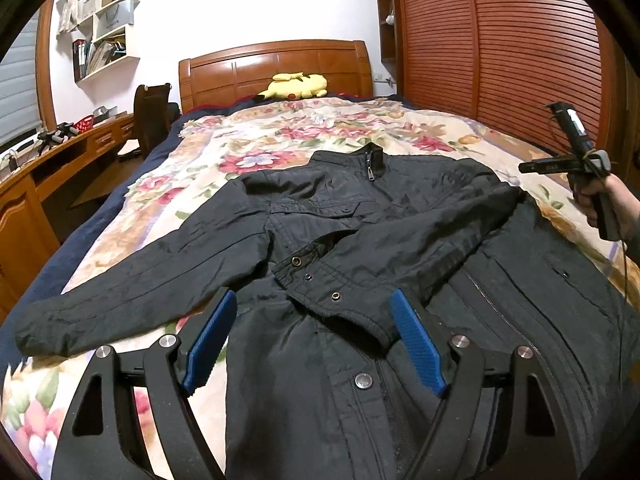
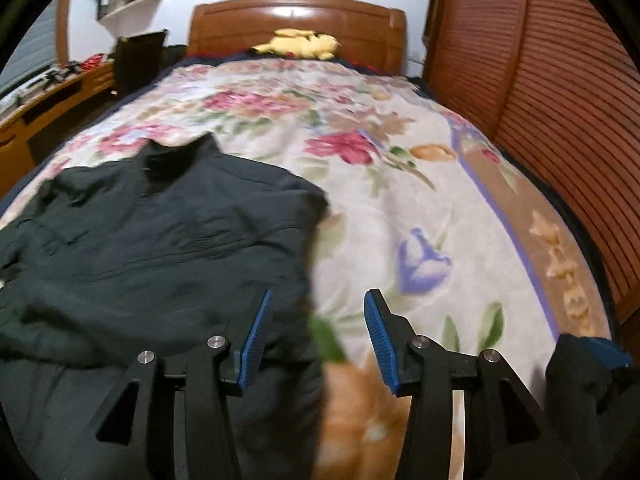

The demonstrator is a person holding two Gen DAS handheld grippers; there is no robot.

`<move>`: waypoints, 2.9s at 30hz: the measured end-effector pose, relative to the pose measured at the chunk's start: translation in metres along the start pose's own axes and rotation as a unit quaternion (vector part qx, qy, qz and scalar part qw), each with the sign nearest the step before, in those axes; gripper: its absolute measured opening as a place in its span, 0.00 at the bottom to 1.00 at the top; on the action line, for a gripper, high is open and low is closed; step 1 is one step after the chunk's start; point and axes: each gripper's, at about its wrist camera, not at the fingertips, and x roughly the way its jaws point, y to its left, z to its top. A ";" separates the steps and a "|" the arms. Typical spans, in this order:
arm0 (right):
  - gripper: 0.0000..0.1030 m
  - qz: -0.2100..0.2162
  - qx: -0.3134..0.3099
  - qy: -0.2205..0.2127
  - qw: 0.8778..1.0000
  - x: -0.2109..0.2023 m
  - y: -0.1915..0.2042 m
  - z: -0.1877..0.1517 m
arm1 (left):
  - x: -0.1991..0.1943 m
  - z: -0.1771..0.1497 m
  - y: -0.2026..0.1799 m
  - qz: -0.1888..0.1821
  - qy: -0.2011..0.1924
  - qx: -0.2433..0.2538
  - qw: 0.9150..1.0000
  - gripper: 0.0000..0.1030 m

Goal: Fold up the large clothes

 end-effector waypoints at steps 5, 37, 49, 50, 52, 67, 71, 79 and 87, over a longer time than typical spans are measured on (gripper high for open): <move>0.48 0.042 -0.013 -0.021 0.999 -0.049 0.025 -0.020 | -0.009 -0.002 0.004 0.000 0.003 -0.008 1.000 0.78; 0.69 0.200 -0.103 -0.024 0.974 -0.057 0.162 -0.079 | -0.026 -0.045 0.136 0.091 0.024 -0.093 0.991 1.00; 0.69 0.201 -0.103 -0.016 0.974 -0.037 0.132 -0.081 | 0.000 -0.062 0.243 0.171 0.042 -0.152 0.973 1.00; 0.69 0.199 -0.103 -0.019 0.974 -0.036 0.132 -0.081 | 0.002 -0.062 0.250 0.177 0.042 -0.158 0.971 1.00; 0.69 0.194 -0.104 -0.023 0.975 -0.038 0.135 -0.083 | 0.007 -0.062 0.267 0.188 0.045 -0.173 0.966 1.00; 0.69 0.184 -0.112 -0.020 0.976 -0.033 0.157 -0.085 | 0.036 -0.082 0.335 0.203 0.092 -0.267 0.938 0.99; 0.69 0.184 -0.112 -0.020 0.976 -0.033 0.157 -0.085 | 0.043 -0.083 0.339 0.181 0.105 -0.270 0.940 0.83; 0.69 0.183 -0.111 -0.020 0.977 -0.032 0.158 -0.085 | 0.051 -0.077 0.328 0.157 0.129 -0.246 0.948 0.22; 0.69 0.190 -0.107 -0.022 0.976 -0.034 0.159 -0.090 | 0.023 -0.032 0.276 0.170 0.095 -0.187 0.963 0.15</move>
